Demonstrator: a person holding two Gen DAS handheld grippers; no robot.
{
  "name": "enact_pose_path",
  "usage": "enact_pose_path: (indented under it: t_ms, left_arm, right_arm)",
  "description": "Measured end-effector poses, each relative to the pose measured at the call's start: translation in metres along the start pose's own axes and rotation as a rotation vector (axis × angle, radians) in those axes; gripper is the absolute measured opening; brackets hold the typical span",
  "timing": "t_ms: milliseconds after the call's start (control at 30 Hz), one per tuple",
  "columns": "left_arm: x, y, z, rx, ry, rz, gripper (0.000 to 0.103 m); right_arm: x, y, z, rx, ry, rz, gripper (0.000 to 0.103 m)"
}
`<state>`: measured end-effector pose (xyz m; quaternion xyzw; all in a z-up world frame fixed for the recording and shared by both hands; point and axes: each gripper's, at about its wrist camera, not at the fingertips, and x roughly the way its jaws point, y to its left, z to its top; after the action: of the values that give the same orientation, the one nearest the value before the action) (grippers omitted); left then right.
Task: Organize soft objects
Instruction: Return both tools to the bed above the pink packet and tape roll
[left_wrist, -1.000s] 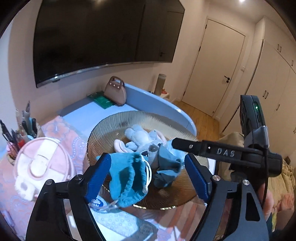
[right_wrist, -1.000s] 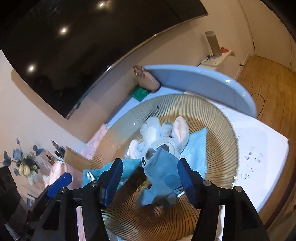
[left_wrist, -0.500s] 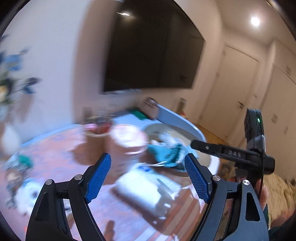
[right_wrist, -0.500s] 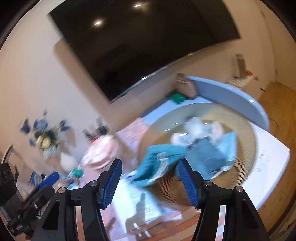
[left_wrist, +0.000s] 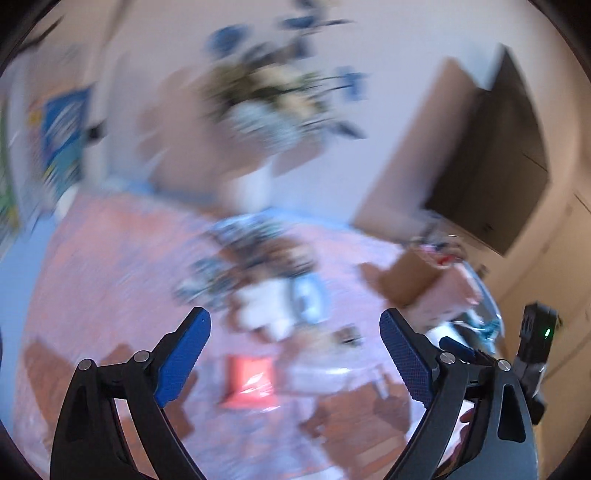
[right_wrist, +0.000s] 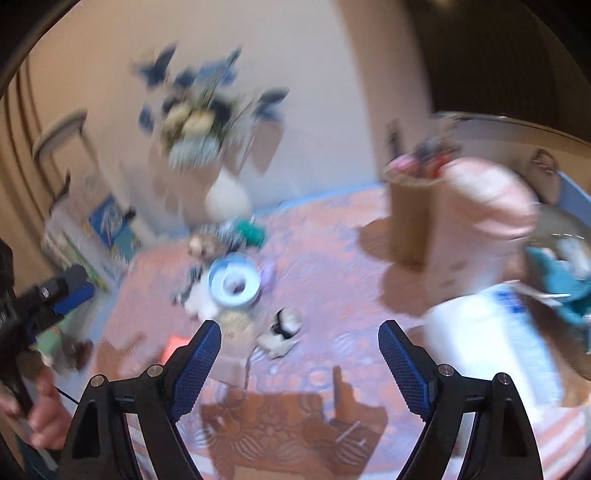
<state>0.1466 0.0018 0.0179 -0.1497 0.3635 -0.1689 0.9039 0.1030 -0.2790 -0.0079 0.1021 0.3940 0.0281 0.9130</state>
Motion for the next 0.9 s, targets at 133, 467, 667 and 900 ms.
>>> enact_pose_path:
  t_ms: [133,467,667,900]
  left_arm:
    - [-0.009,0.045,-0.004,-0.050,0.019,0.075,0.092]
    - [-0.056,0.084,0.039,-0.011,-0.083,0.278,0.095]
    - [0.040,0.048,-0.024,0.095,0.097,0.222,0.094]
    - [0.071,0.002,-0.065,0.318,0.143,0.218,0.094]
  right_arm:
    - [0.043,0.012,-0.017,-0.071,0.050,-0.055,0.086]
    - [0.054,-0.009,-0.028,0.038,0.074,0.018,0.086]
    - [0.055,-0.021,-0.029,0.100,0.078,0.034,0.086]
    - [0.058,-0.022,-0.023,0.111,0.098,-0.020,0.086]
